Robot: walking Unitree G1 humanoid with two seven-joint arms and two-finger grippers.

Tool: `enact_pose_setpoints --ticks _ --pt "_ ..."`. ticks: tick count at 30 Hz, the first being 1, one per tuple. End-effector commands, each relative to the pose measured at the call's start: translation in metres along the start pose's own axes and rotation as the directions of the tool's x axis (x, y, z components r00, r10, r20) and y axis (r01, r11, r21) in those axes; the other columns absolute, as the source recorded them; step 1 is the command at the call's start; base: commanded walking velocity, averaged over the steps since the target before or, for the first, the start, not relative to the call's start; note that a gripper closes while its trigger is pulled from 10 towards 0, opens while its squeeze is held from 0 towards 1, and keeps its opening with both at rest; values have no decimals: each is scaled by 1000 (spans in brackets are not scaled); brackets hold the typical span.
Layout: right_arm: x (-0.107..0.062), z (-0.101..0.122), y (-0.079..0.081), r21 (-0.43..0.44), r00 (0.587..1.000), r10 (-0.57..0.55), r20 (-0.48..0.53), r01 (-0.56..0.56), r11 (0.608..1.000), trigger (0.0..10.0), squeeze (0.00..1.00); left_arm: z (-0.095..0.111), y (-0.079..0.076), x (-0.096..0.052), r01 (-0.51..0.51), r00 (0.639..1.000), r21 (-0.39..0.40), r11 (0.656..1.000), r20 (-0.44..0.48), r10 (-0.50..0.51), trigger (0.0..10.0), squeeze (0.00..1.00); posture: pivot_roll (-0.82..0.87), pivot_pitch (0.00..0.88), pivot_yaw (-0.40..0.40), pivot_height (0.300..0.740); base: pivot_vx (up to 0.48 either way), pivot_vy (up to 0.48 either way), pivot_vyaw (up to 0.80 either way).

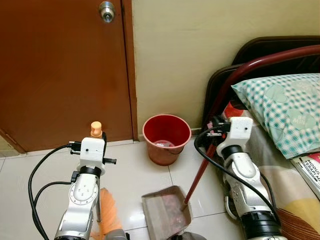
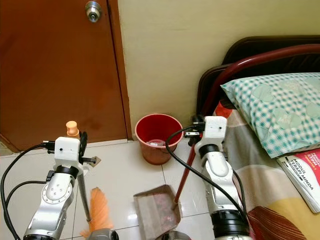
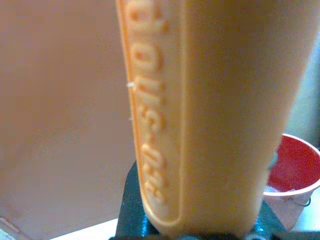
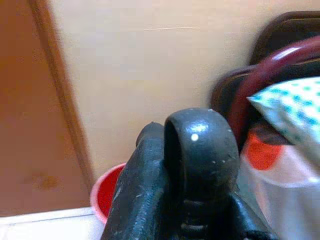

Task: Sweep floor

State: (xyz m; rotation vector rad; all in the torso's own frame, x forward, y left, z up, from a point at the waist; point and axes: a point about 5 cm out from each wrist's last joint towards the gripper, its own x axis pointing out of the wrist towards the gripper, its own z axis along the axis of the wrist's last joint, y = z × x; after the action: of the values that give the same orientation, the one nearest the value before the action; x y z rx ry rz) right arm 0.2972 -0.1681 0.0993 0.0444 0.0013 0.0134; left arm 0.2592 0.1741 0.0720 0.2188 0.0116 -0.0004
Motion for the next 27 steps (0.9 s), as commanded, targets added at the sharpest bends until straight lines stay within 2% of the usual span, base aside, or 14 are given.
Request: enact_pose_setpoints --ticks 1,3,6,9,27 --pt "-4 -4 -22 63 991 -134 -17 135 989 10000 0 -8 0 -1 4 999 -5 1000 -49 -5 10000 0 41 11 -23 740 0 0 0" --pt "-7 -6 -27 90 987 -160 -31 162 983 10000 0 -8 0 -1 1 999 -8 1000 -49 -2 10000 0 41 11 -23 740 0 0 0" --pt "-10 -7 -29 65 989 -149 -21 150 987 10000 0 -9 0 -2 -2 999 -12 1000 -53 1 10000 0 41 7 -22 740 0 0 0" --pt "-11 -11 -30 90 985 -168 -46 172 981 10000 0 -10 0 -1 0 998 -15 1000 -56 -1 10000 0 38 5 -22 740 0 0 -267" --pt "-3 -7 -21 113 988 -149 -37 153 982 10000 0 -9 0 3 5 998 -13 1000 -55 -6 10000 0 94 9 -22 740 0 14 -754"
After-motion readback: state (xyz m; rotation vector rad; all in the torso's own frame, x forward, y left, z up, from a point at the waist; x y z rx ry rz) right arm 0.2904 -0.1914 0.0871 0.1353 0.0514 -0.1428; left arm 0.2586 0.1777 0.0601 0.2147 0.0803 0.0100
